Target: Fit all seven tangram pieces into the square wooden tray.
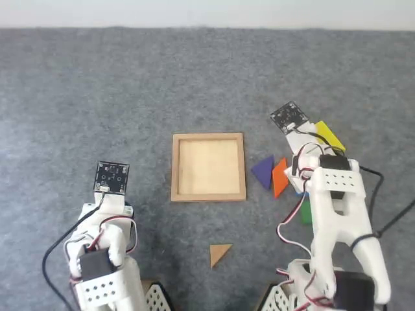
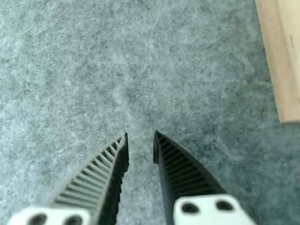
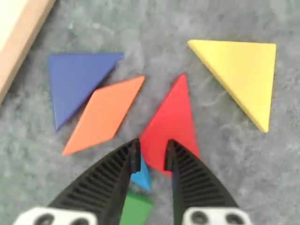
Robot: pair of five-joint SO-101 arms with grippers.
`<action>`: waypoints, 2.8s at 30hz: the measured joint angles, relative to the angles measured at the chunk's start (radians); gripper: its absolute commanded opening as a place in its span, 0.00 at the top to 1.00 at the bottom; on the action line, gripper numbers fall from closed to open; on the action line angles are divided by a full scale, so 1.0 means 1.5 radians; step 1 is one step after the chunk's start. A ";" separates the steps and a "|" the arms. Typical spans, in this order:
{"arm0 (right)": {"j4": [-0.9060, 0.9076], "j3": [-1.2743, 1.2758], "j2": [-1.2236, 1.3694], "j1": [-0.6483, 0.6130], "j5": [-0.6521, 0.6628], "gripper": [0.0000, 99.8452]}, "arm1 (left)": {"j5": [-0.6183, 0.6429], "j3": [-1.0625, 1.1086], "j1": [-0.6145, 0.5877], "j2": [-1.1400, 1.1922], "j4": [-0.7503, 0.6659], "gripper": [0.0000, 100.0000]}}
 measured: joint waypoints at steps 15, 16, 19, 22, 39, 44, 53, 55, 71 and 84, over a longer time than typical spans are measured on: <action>0.189 0.000 0.083 -0.056 0.060 0.94 | 0.000 0.000 0.000 0.000 0.000 0.91; 0.206 0.000 0.083 -0.069 0.081 0.94 | 0.000 0.000 0.000 0.000 0.000 0.91; 0.238 -0.001 0.062 -0.070 0.113 0.94 | 0.000 0.000 0.000 0.000 0.000 0.91; 0.258 -0.028 -0.005 -0.045 0.118 0.94 | 0.000 0.000 0.000 0.000 0.000 0.91; 0.074 -0.053 0.109 0.100 -0.272 0.94 | 0.000 0.000 0.000 0.000 0.000 0.91; 0.037 -0.113 0.222 0.101 -0.316 0.94 | 0.000 0.000 0.000 0.000 0.000 0.91; 0.031 -0.238 0.316 0.130 -0.321 0.94 | 0.000 0.000 0.000 0.000 0.000 0.91; 0.029 -0.255 0.317 0.130 -0.321 0.94 | 0.000 0.000 0.000 0.000 0.000 0.91; 0.280 -0.438 0.273 0.099 -0.211 0.94 | 0.000 0.000 0.000 0.000 0.000 0.91; 0.308 -0.477 0.264 -0.001 -0.229 0.95 | 0.000 0.000 0.000 0.000 0.000 0.91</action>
